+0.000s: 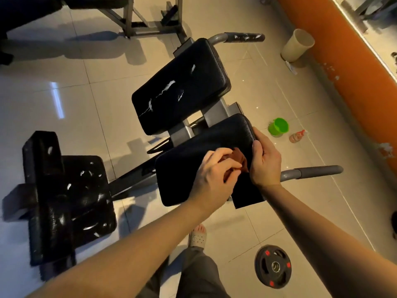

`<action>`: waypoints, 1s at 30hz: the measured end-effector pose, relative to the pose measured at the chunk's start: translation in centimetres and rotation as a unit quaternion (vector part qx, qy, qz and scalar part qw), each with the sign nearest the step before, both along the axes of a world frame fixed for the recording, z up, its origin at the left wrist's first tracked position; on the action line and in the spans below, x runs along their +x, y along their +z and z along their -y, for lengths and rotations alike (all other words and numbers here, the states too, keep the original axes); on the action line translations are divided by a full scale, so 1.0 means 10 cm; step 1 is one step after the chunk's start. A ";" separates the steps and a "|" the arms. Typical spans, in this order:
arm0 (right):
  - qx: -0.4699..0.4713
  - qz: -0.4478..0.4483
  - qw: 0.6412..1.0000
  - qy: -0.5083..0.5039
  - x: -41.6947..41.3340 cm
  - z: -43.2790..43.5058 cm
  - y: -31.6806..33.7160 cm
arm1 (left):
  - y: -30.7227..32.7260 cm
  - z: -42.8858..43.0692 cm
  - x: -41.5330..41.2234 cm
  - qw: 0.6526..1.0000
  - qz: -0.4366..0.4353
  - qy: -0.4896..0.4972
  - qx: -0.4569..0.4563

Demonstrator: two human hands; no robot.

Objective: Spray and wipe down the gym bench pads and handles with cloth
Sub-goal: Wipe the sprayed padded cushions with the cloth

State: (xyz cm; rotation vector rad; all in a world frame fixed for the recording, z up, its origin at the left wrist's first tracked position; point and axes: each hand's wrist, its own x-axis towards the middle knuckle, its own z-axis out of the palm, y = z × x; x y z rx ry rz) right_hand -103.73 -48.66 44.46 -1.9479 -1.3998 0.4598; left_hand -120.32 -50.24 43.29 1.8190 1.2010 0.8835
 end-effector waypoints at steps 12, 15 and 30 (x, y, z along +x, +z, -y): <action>0.004 -0.005 1.000 -0.003 0.00 0.00 -0.02 | -0.39 -0.10 -0.48 0.976 0.015 0.177 -0.128; 0.005 0.011 1.000 0.004 0.00 -0.01 -0.02 | -0.06 -0.10 0.00 0.995 0.022 0.082 -0.044; -0.002 0.007 1.000 -0.003 -0.01 0.00 0.00 | -0.40 0.21 -0.42 0.985 -0.015 0.140 -0.101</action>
